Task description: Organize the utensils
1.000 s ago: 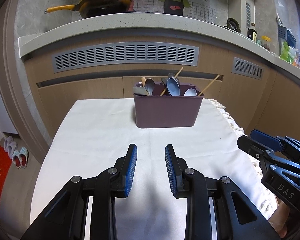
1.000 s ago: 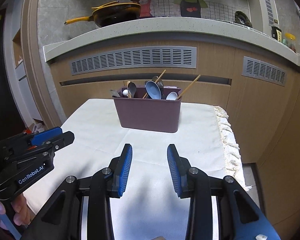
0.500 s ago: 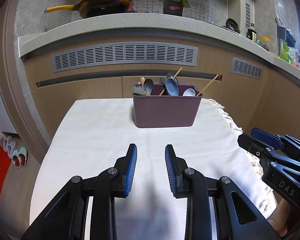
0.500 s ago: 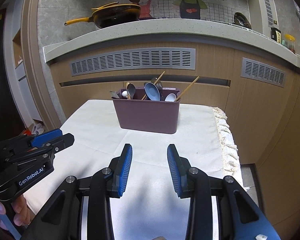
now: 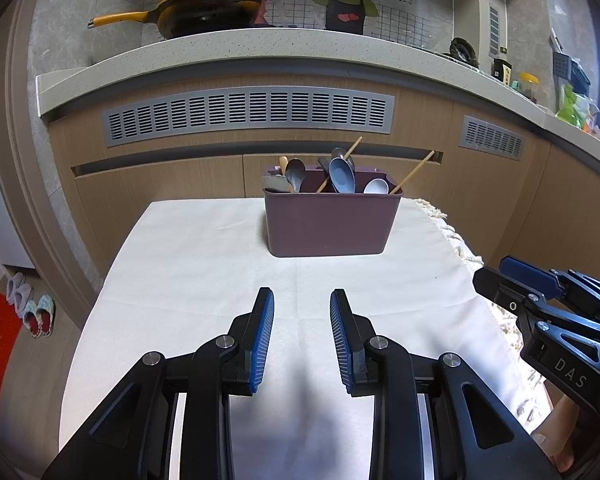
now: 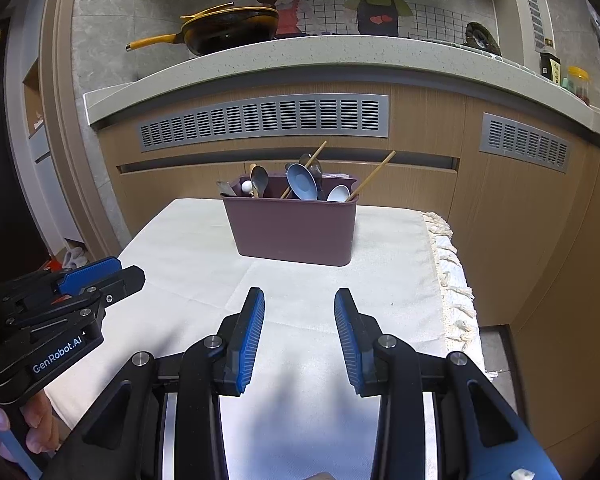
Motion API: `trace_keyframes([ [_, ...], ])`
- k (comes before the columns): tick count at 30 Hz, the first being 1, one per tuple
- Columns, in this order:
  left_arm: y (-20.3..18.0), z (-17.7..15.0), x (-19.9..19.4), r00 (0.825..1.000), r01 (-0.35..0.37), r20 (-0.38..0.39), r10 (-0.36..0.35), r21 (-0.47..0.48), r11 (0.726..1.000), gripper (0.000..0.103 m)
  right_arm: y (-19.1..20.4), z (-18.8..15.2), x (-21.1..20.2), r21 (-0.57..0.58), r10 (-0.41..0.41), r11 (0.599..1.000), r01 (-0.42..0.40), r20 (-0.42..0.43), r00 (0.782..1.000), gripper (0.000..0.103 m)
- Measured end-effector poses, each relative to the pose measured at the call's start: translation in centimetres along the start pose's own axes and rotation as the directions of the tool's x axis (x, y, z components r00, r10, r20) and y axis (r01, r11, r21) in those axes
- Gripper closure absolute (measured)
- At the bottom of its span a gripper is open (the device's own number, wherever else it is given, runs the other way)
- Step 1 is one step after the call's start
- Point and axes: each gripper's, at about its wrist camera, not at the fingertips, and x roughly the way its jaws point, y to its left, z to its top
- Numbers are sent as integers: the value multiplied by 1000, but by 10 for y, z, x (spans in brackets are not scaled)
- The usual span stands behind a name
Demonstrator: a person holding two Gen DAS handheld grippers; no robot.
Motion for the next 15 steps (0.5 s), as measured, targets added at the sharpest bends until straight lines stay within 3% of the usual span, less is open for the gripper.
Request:
trace_keyframes([
  [15, -2, 0, -1, 1000, -4, 0, 4, 0, 1000, 74, -2, 1, 1, 19, -14, 1000, 14, 4, 1000, 67],
])
